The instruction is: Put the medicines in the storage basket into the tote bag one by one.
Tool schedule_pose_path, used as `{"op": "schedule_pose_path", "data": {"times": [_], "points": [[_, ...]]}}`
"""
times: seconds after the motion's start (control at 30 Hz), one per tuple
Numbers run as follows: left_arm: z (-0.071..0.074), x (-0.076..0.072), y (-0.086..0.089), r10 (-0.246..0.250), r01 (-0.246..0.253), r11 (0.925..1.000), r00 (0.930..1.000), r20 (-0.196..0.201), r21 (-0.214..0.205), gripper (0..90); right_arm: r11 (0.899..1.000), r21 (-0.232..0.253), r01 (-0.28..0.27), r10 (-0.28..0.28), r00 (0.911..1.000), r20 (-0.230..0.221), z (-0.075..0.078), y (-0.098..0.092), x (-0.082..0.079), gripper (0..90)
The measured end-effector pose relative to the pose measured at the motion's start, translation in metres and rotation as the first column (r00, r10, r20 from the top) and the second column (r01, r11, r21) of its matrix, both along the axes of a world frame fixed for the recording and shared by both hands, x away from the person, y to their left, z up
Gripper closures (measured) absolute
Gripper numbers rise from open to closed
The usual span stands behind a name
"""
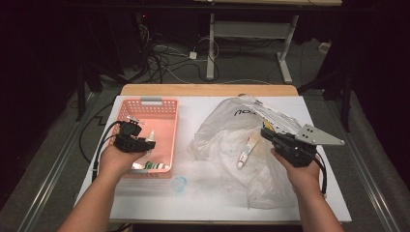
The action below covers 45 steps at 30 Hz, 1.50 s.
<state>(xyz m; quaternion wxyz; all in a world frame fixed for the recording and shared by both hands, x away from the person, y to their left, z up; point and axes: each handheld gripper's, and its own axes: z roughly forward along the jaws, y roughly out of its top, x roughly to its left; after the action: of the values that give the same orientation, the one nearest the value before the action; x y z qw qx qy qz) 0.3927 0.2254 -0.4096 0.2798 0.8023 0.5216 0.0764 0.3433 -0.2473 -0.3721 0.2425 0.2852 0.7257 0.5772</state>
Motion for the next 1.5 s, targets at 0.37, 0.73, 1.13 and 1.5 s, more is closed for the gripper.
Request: {"op": "schedule_pose_path", "data": {"times": [0.37,0.73,1.13,1.5], "points": [[0.003,-0.024,-0.002,-0.013,0.022,0.9983,0.9871,0.160,-0.053,58.2,1.000,-0.001,-0.005,0.005,1.0000,0.000,0.000,0.001,-0.001,90.0],[0.003,-0.039,-0.009,0.000,0.022,0.9964,0.9652,0.262,-0.081,58.2,1.000,0.003,-0.005,0.005,1.0000,0.005,0.002,0.000,-0.003,90.0],[-0.005,-0.048,-0.012,-0.001,0.041,0.9922,0.9467,0.322,-0.117,58.2,1.000,0.000,-0.005,0.005,1.0000,0.005,0.001,0.000,-0.002,90.0],[0.005,-0.058,-0.020,-0.007,0.067,0.9861,0.9311,0.365,-0.152,58.3,1.000,-0.013,-0.012,0.012,0.9999,0.011,0.001,0.003,-0.002,90.0]]}}
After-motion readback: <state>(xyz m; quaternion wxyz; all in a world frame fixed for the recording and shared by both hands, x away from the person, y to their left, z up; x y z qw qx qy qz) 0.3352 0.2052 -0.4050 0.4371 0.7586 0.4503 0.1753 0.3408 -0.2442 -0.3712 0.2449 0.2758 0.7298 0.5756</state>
